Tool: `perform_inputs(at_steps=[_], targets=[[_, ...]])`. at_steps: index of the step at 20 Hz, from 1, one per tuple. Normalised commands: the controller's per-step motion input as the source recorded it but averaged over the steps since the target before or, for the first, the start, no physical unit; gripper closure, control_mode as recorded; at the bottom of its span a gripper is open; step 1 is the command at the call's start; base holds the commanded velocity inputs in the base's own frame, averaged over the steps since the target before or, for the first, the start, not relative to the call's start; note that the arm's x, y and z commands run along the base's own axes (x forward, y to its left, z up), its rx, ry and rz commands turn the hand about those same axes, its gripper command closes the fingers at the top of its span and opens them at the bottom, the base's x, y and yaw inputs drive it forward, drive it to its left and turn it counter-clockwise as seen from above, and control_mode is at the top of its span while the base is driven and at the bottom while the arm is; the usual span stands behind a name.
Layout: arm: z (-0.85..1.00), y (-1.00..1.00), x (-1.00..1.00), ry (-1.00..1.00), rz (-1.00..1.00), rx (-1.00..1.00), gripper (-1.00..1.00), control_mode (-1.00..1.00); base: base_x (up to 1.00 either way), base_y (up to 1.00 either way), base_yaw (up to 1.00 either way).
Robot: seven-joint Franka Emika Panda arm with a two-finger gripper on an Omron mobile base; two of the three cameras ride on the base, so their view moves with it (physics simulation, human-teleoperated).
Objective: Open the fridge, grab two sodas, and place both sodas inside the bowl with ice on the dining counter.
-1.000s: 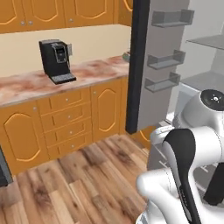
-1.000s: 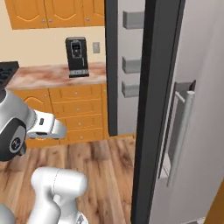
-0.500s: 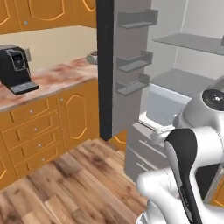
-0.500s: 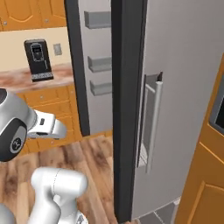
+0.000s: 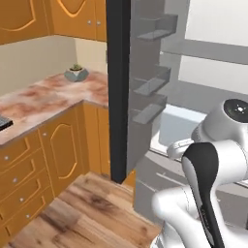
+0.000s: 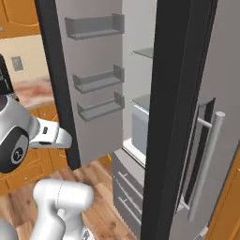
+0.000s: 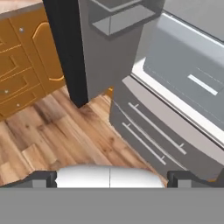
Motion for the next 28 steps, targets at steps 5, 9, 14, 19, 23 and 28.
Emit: perform_inputs(at_steps=[5,9,14,19,23,28], targets=[[0.0,0.0,0.0,0.0,0.0,0.0,-1.0,1.0,0.57,0.43,-0.5],[0.0,0.0,0.0,0.0,0.0,0.0,-1.0,1.0,0.52,0.27,-0.5],[0.0,0.0,0.0,0.0,0.0,0.0,-1.0,1.0,0.33,0.02,-0.5],[0.0,0.0,0.0,0.0,0.0,0.0,-1.0,1.0,0.29,0.0,-0.48],[0.0,0.0,0.0,0.0,0.0,0.0,-1.0,1.0,0.42,0.0,-0.4],[0.0,0.0,0.0,0.0,0.0,0.0,-1.0,1.0,0.39,0.0,-0.37]])
